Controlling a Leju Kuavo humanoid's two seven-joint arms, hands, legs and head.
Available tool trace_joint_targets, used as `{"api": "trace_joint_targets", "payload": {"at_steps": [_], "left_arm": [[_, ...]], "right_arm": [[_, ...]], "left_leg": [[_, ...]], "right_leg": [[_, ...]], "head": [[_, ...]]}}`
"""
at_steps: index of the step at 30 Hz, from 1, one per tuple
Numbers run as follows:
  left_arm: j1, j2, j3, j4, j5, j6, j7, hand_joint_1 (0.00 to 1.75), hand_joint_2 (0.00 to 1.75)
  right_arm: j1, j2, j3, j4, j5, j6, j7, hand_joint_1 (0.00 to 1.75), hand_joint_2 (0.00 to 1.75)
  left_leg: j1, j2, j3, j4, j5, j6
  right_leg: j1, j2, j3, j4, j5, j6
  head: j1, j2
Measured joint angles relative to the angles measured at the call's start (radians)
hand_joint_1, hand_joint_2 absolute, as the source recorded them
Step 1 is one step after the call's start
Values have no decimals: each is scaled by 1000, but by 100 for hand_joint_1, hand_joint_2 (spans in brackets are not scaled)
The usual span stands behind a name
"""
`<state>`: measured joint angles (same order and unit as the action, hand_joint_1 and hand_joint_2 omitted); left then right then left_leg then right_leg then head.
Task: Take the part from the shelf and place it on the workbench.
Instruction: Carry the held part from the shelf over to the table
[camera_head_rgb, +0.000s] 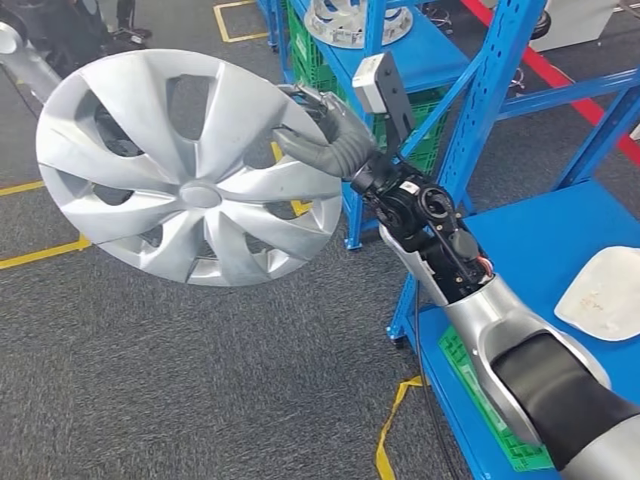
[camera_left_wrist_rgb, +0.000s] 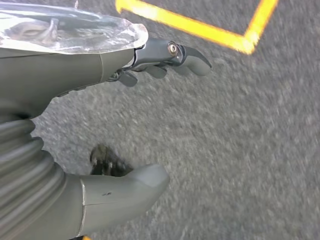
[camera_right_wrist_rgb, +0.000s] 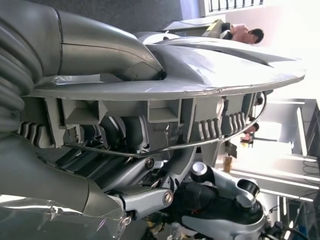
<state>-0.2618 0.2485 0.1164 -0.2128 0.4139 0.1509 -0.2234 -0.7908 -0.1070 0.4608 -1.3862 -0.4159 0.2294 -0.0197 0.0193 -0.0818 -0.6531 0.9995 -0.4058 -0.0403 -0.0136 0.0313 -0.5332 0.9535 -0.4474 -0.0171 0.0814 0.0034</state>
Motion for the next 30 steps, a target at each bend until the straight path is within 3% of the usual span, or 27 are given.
{"api": "trace_joint_targets", "payload": {"at_steps": [1,2,4,5,6,7,9,11,13,15,17,18,19,20,21,22,24,26,28,29,30], "left_arm": [[-1,-1,0,0,-1,-1,0,0,175],[-4,-3,-1,0,-2,-3,1,0,175],[-5,-8,-5,0,-3,-6,2,0,175],[-5,-11,-7,0,-4,-8,3,0,175],[-5,-12,-10,0,-5,-9,4,0,175],[-5,-11,-12,0,-6,-10,5,0,175],[-10,-11,-16,0,-10,-12,9,0,175],[-15,-11,-19,0,-12,-13,12,0,175],[-16,-11,-22,0,-12,-13,14,0,175],[-17,-9,-23,0,-12,-17,21,0,175],[-21,-10,-25,0,-10,-30,44,0,175],[-23,-12,-26,0,-9,-37,61,0,175],[-23,-14,-27,0,-7,-45,79,0,175],[-23,-17,-29,0,-6,-53,93,0,175],[-23,-19,-29,0,-4,-59,102,0,175],[-23,-20,-30,0,-1,-65,108,0,175],[-24,-22,-31,0,7,-73,111,0,175],[-27,-23,-31,0,16,-76,109,0,175],[-27,-24,-32,0,21,-73,100,0,175],[-25,-25,-32,0,22,-70,95,0,175],[-26,-25,-32,0,23,-68,92,0,175]], "right_arm": [[2,-1,-3,-5,0,-1,4,175,175],[3,-2,-7,-10,0,-2,6,175,175],[6,-2,-11,-15,0,-3,10,175,175],[7,-3,-11,-17,0,-3,12,175,175],[9,-3,-12,-20,0,-3,13,175,175],[10,-3,-12,-22,1,-4,14,175,175],[11,-4,-15,-30,2,-7,16,175,175],[12,-6,-18,-37,2,-9,16,175,175],[13,-7,-20,-40,2,-10,17,175,175],[16,-10,-23,-44,4,-10,18,175,175],[20,-14,-28,-48,6,-10,20,175,175],[24,-16,-31,-49,6,-9,22,175,175],[30,-18,-33,-49,7,-8,24,175,175],[36,-19,-34,-50,9,-5,26,175,175],[42,-21,-36,-52,10,-2,29,175,175],[46,-24,-37,-56,11,1,31,175,175],[51,-29,-42,-63,12,6,35,175,175],[55,-31,-47,-71,12,4,39,175,175],[60,-31,-51,-82,13,-4,49,175,175],[62,-31,-52,-87,14,-8,56,175,175],[64,-32,-53,-93,14,-13,63,175,175]], "left_leg": [[-1,38,-29,60,-30,-2],[-2,61,-66,136,-64,-5],[0,75,-123,253,-102,-8],[0,77,-124,258,-95,-8],[0,80,-101,217,-70,-7],[-1,91,-60,142,-36,-4],[-11,127,20,-4,10,7],[-20,136,45,-56,19,19],[-19,111,44,-58,23,29],[-14,91,48,-63,25,40],[-11,70,50,-64,25,49],[-12,59,50,-64,25,51],[-12,46,51,-64,25,52],[-11,32,52,-63,25,52],[-11,18,53,-61,24,51],[-10,2,54,-58,23,49],[-8,-25,48,-50,20,42],[-3,-49,32,-44,24,30],[3,-77,21,-46,32,16],[3,-69,17,-41,29,11],[0,-45,6,-20,15,7]], "right_leg": [[2,-13,1,-3,2,-4],[4,-26,1,-4,1,-7],[7,-54,1,-4,0,-9],[8,-67,2,-4,-1,-10],[9,-79,3,-4,-2,-10],[10,-91,4,-4,-4,-8],[15,-111,6,-3,-9,-2],[20,-129,8,-2,-15,6],[19,-140,10,-1,-22,16],[15,-100,-9,45,-55,24],[12,-47,-71,180,-120,29],[12,-38,-108,256,-149,31],[12,-34,-136,310,-162,33],[11,-32,-147,325,-153,34],[9,-29,-138,295,-124,33],[7,-19,-112,228,-80,32],[-3,36,-52,86,-15,31],[-7,73,-27,30,-3,30],[-5,53,-22,20,-2,22],[-5,38,-18,14,1,15],[-6,22,-13,7,4,8]], "head": [[-4,0],[-7,0],[-8,0],[-8,0],[-8,0],[-8,0],[-7,0],[-5,0],[-2,0],[-1,0],[4,0],[6,0],[7,0],[8,0],[8,0],[10,0],[9,0],[7,0],[10,0],[9,0],[5,0]]}}
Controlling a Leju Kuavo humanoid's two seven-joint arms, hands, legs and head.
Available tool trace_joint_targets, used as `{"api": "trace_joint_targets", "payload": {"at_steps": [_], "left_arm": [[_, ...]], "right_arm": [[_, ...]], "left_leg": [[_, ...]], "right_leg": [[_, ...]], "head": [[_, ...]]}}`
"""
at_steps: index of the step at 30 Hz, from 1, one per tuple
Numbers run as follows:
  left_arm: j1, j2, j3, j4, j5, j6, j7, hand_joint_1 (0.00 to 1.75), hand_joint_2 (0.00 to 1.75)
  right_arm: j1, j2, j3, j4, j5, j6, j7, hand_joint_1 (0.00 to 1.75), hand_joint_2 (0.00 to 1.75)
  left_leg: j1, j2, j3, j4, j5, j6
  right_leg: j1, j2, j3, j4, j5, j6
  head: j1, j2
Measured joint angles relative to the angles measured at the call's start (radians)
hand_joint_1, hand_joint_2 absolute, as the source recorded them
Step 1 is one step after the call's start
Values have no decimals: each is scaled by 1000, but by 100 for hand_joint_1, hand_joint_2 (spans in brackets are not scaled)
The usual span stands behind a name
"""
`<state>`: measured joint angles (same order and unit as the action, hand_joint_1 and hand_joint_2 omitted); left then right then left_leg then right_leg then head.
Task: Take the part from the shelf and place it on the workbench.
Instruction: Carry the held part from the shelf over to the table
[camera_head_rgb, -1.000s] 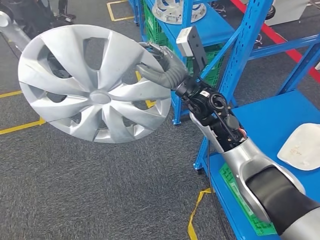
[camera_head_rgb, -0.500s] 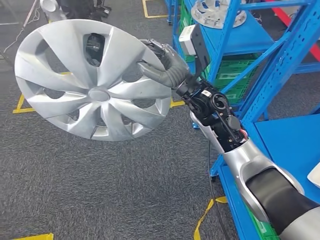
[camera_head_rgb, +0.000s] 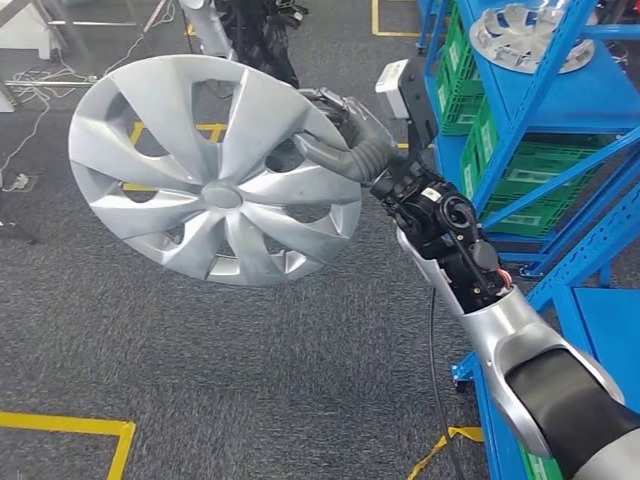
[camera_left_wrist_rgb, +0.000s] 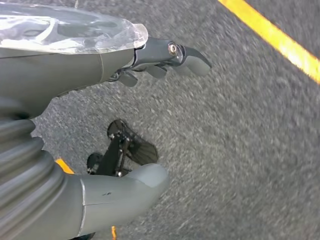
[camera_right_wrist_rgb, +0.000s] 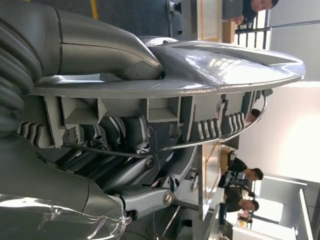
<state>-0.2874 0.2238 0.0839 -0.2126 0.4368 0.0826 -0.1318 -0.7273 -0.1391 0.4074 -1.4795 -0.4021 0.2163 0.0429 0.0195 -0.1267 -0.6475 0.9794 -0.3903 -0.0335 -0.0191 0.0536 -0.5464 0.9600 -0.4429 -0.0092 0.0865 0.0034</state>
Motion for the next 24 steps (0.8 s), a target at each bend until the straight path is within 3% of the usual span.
{"api": "trace_joint_targets", "payload": {"at_steps": [2,3,4,5,6,7,9,11,14,16,18,20,21,22,24], "left_arm": [[-3,0,-1,0,6,-6,-3,0,175],[-4,-1,-1,0,11,-15,-1,0,175],[-4,-2,-1,0,17,-25,1,0,175],[-3,-4,-1,0,22,-34,2,0,175],[-1,-5,-2,0,26,-42,4,0,175],[0,-5,-2,0,29,-47,5,0,175],[1,0,-5,0,31,-54,5,0,175],[0,3,-7,0,31,-53,5,0,175],[1,7,-7,0,29,-42,5,0,175],[0,11,-8,0,26,-35,5,0,175],[-4,14,-9,0,17,-28,6,0,175],[-6,12,-12,0,4,-20,12,0,175],[-7,10,-14,0,-2,-16,16,0,175],[-8,9,-16,0,-6,-11,21,0,175],[-11,8,-19,0,-14,-1,35,0,175]], "right_arm": [[1,-2,-4,-11,-4,-6,8,175,175],[1,-3,-6,-14,-6,-7,9,175,175],[1,-4,-8,-17,-8,-6,10,175,175],[1,-5,-8,-18,-9,-6,11,175,175],[1,-6,-7,-19,-10,-6,12,175,175],[1,-6,-7,-20,-10,-4,14,175,175],[-1,-7,-7,-28,-11,0,15,175,175],[-4,-8,-6,-35,-12,3,11,175,175],[-7,-9,-1,-36,-12,8,-6,175,175],[-8,-9,0,-33,-7,12,-20,175,175],[-5,-9,0,-30,3,16,-34,175,175],[4,-9,-2,-25,15,24,-42,175,175],[9,-9,-2,-23,21,29,-45,175,175],[12,-9,-3,-22,25,35,-46,175,175],[13,-9,-6,-20,31,45,-47,175,175]], "left_leg": [[-3,76,-55,113,-57,-6],[-3,100,-91,188,-87,-9],[-1,113,-122,249,-106,-12],[0,119,-135,276,-108,-14],[2,122,-127,261,-91,-15],[3,129,-97,207,-61,-15],[-3,173,-15,58,-7,-12],[-13,199,27,-20,9,1],[-15,163,32,-28,6,22],[-11,140,39,-33,8,36],[-9,116,40,-34,8,43],[-11,88,41,-33,7,45],[-11,73,42,-32,7,45],[-11,57,43,-30,6,44],[-10,27,41,-25,3,40]], "right_leg": [[4,-31,5,-8,4,-9],[7,-47,5,-9,3,-11],[9,-63,5,-9,3,-13],[10,-78,5,-8,1,-13],[10,-92,4,-8,0,-13],[10,-105,5,-7,-1,-12],[14,-127,5,-4,-7,-5],[19,-147,8,-1,-14,4],[18,-171,16,2,-29,20],[12,-132,-9,64,-68,27],[9,-76,-78,207,-130,29],[10,-58,-140,318,-155,29],[10,-55,-147,316,-139,27],[10,-51,-136,276,-105,25],[6,-11,-82,134,-24,19]], "head": [[-9,0],[-12,0],[-12,0],[-12,0],[-12,0],[-12,0],[-13,0],[-10,0],[-6,0],[-4,0],[1,0],[6,0],[6,0],[7,0],[8,0]]}}
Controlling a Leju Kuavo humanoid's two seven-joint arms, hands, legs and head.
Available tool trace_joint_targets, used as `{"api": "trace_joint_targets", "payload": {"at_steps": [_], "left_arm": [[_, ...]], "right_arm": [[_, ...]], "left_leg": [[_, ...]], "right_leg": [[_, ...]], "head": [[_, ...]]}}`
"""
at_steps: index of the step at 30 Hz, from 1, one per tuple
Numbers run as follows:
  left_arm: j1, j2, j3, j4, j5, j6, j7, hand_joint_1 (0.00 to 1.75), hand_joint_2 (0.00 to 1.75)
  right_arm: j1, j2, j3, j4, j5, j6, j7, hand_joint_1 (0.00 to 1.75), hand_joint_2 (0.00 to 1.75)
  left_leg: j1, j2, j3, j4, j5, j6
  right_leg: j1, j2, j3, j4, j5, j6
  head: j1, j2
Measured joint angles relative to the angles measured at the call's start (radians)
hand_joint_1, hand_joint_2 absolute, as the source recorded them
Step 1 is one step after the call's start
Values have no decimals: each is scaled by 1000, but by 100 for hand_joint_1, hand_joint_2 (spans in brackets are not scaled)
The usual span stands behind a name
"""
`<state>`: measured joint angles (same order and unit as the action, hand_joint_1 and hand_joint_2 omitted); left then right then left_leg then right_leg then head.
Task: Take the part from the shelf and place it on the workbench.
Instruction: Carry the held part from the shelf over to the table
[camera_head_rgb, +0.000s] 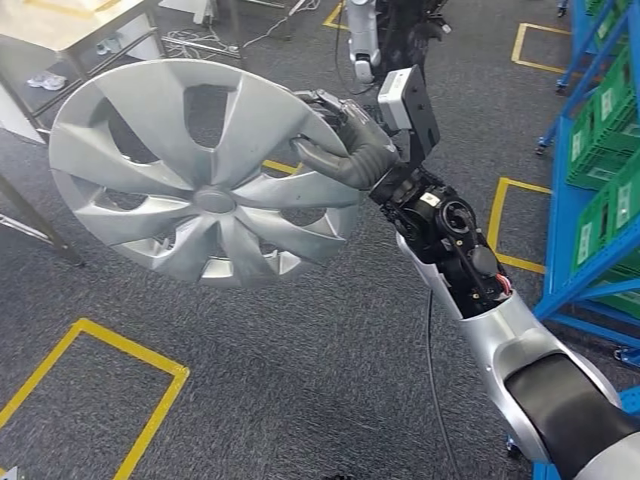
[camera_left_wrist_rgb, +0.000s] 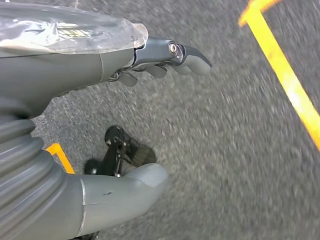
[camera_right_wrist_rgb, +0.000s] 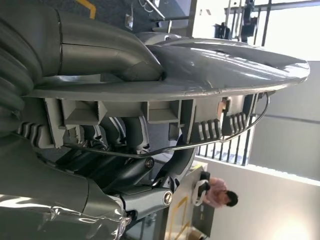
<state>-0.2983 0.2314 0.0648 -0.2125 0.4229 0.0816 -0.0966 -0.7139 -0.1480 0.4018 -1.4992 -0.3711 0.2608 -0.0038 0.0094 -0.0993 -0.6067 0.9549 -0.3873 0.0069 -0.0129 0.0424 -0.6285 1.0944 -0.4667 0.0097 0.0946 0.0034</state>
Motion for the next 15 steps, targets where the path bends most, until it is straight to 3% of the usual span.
{"api": "trace_joint_targets", "payload": {"at_steps": [1,3,5,7,9,11,12,13,15], "left_arm": [[-2,0,-2,0,-4,5,14,0,175],[-3,-1,-9,0,-12,12,51,0,175],[0,-3,-16,0,-21,10,88,0,175],[1,-3,-22,0,-28,5,126,0,175],[-2,-5,-29,0,-30,4,160,0,175],[-2,-10,-36,0,-31,1,176,0,175],[0,-12,-38,0,-31,0,179,0,175],[1,-13,-41,0,-31,0,181,0,175],[1,-12,-45,0,-31,0,181,0,175]], "right_arm": [[-1,0,-1,1,2,4,-1,175,175],[0,0,-2,2,5,10,-2,175,175],[0,2,-2,4,10,14,-2,175,175],[-2,6,-2,6,15,20,-3,175,175],[-3,10,-3,8,17,24,-5,175,175],[-3,12,-4,11,17,25,-5,175,175],[-3,12,-4,12,18,26,-5,175,175],[-2,13,-4,14,18,26,-5,175,175],[-3,15,-4,16,19,28,-4,175,175]], "left_leg": [[0,-13,-4,4,-1,-4],[4,-38,-16,5,3,-16],[9,-52,-23,4,6,-28],[6,-1,-47,50,-22,-38],[4,70,-111,178,-83,-47],[7,90,-173,294,-121,-54],[8,93,-178,301,-113,-55],[9,97,-159,261,-87,-56],[6,130,-77,106,-21,-53]], "right_leg": [[-4,25,26,-60,22,-1],[-6,52,50,-110,28,-3],[-5,29,59,-120,29,-9],[-6,2,66,-130,33,-20],[-3,-27,69,-135,34,-27],[-1,-57,69,-135,31,-29],[-1,-71,70,-135,30,-29],[-1,-85,71,-135,28,-28],[1,-109,76,-135,22,-22]], "head": [[-1,0],[-3,0],[-2,0],[-10,0],[-18,0],[-19,0],[-19,0],[-19,0],[-20,0]]}}
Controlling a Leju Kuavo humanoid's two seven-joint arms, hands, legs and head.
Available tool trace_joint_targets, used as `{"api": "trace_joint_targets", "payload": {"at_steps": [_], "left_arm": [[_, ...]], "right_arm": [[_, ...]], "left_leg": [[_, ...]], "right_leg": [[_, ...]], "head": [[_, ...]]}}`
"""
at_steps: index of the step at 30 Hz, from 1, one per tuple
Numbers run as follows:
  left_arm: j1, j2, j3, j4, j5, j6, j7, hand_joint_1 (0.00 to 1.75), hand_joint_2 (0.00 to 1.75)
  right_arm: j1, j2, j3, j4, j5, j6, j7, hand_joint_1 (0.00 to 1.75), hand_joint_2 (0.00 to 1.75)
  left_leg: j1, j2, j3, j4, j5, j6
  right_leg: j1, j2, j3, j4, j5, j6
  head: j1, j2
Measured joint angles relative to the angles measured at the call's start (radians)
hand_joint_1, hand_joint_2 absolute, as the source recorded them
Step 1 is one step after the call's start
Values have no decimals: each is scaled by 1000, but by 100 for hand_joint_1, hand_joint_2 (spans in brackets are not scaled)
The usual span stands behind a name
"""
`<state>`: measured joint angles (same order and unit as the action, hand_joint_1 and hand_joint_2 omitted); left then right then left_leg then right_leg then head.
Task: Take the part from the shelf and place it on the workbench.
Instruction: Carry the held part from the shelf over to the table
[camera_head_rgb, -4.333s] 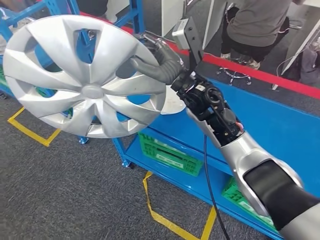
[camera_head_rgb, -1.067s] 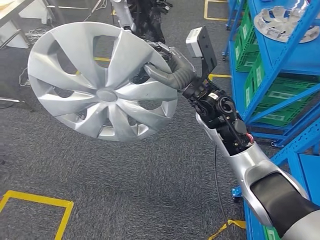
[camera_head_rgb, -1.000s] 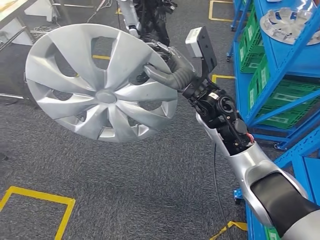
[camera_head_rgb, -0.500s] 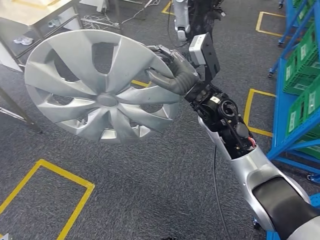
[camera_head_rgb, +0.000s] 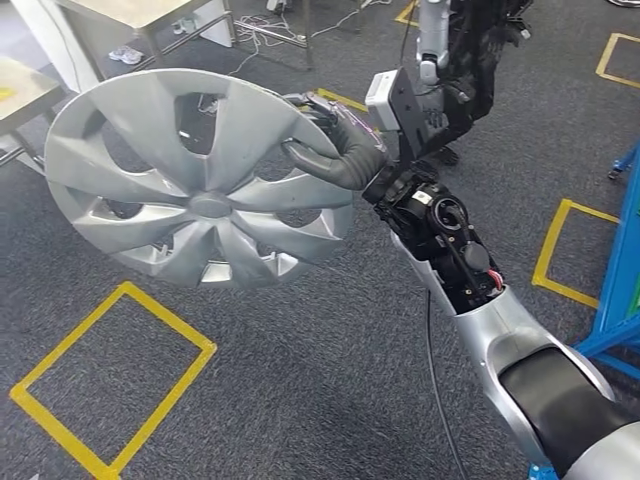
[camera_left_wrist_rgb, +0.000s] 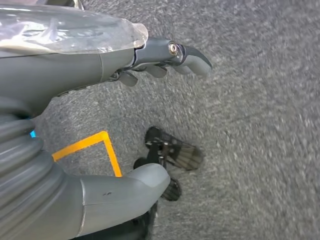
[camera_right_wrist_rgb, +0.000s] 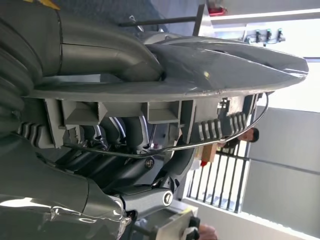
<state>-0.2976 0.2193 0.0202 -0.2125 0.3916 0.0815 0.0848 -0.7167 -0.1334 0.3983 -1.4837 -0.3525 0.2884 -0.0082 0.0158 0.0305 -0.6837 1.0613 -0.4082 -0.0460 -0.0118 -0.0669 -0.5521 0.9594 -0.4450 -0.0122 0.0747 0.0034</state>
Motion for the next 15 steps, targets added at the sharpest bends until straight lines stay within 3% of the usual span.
{"api": "trace_joint_targets", "payload": {"at_steps": [1,3,5,6,7,9,11,12,13,15], "left_arm": [[-1,1,-1,0,-2,-1,0,0,175],[-2,1,-4,0,-7,-9,2,0,175],[-1,1,-8,0,-9,-23,5,0,175],[0,1,-11,0,-6,-29,6,0,175],[0,1,-14,0,-3,-33,6,0,175],[-1,1,-20,0,-3,-32,-1,0,175],[0,-2,-25,0,-9,-23,-11,0,175],[1,-3,-27,0,-11,-18,-16,0,175],[1,-4,-29,0,-12,-15,-19,0,175],[2,-5,-34,0,-12,-11,-25,0,175]], "right_arm": [[-2,1,0,0,0,0,0,175,175],[-5,3,-1,1,0,1,-1,175,175],[-7,5,-2,2,0,3,-1,175,175],[-7,6,-2,3,1,4,0,175,175],[-9,6,-3,3,2,5,0,175,175],[-11,6,-4,6,2,4,1,175,175],[-10,6,-6,8,1,1,4,175,175],[-8,6,-6,9,1,0,6,175,175],[-7,6,-6,9,0,-1,8,175,175],[-6,6,-6,9,-2,-3,13,175,175]], "left_leg": [[-3,15,35,-64,22,6],[-11,21,59,-110,30,20],[-10,-3,61,-110,30,33],[-7,-13,65,-112,29,39],[-5,-23,69,-114,29,46],[-3,-42,74,-116,27,56],[-5,-65,75,-114,26,60],[-6,-79,76,-113,25,61],[-7,-93,77,-111,24,61],[-6,-122,80,-107,20,58]], "right_leg": [[2,-10,3,0,-3,5],[8,-27,9,-1,-9,15],[8,-39,16,-2,-17,26],[7,-28,15,7,-28,31],[4,-8,4,36,-46,35],[2,43,-55,163,-106,37],[3,62,-129,301,-149,36],[4,65,-147,324,-143,35],[4,67,-144,302,-116,32],[2,94,-94,167,-31,25]], "head": [[0,0],[2,0],[5,0],[7,0],[9,0],[14,0],[18,0],[19,0],[20,0],[23,0]]}}
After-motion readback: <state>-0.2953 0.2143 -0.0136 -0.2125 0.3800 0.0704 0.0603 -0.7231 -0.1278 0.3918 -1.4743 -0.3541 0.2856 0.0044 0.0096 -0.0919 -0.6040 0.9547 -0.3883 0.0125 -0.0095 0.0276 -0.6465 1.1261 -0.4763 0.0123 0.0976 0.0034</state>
